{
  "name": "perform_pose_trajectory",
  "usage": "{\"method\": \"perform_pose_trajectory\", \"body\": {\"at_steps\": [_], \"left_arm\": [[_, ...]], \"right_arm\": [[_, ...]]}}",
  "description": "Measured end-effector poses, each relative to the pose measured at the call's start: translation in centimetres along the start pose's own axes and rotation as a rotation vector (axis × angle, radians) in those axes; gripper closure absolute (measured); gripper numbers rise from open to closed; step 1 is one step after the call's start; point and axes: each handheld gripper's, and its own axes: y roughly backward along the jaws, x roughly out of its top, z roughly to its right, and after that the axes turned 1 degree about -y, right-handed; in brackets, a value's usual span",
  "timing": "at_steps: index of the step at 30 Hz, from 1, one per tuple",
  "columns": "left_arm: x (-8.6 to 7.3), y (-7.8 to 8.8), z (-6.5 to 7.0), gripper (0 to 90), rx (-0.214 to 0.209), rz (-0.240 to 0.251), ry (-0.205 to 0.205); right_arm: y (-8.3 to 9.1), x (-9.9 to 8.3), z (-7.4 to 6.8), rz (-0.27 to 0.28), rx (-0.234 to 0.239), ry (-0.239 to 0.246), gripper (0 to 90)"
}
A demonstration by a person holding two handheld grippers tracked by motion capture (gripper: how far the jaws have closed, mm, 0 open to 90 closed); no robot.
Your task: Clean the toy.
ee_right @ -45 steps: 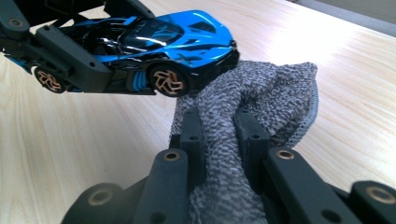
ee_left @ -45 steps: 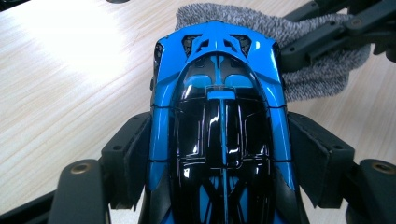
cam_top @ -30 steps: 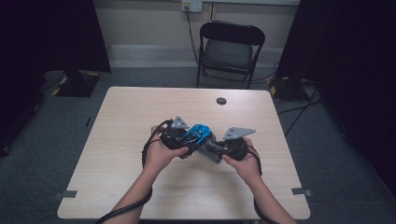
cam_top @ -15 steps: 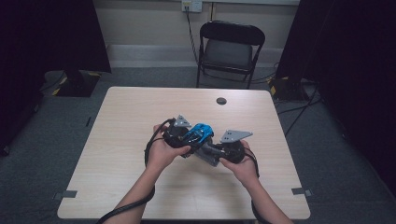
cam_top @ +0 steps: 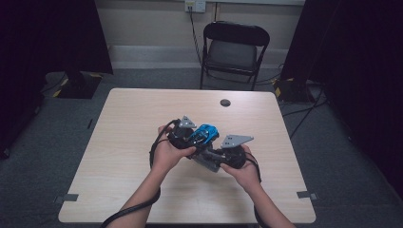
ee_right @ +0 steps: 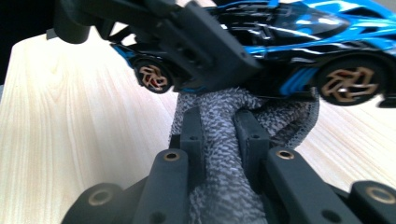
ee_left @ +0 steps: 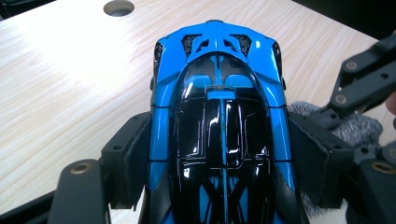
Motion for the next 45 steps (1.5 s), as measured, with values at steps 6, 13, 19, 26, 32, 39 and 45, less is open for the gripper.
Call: {"method": "perform_pose_trajectory", "body": {"at_steps": [6, 13, 19, 26, 32, 39, 45], "left_arm": [[0.1, -0.1, -0.1, 28.3, 0.005, 0.003, 0.004], [0.3, -0.2, -0.1, 28.3, 0.017, 0.006, -0.002], [0.5, -0.2, -0.2, 28.4, 0.023, 0.010, 0.003], [0.9, 0.2, -0.5, 28.3, 0.048, 0.034, 0.011], [1.1, 1.0, -0.9, 28.3, 0.054, 0.042, 0.009], [0.6, 1.7, -0.9, 28.4, 0.058, 0.034, -0.010], [-0.6, 1.8, -0.4, 28.3, 0.040, 0.021, -0.017]], "right_arm": [[-0.4, -0.1, -0.4, 0.004, 0.028, -0.003, 76.3], [-1.1, -0.2, -1.1, 0.004, 0.062, 0.004, 76.3], [-1.4, -0.4, -1.4, -0.004, 0.079, 0.014, 76.3], [-1.7, -0.7, -1.9, -0.033, 0.099, 0.034, 76.3], [-1.3, -1.3, -1.2, -0.071, 0.071, 0.038, 76.3], [0.9, -1.4, 1.0, -0.055, -0.014, -0.006, 76.2], [2.7, -1.3, 2.7, -0.063, -0.119, -0.040, 76.2]]}}
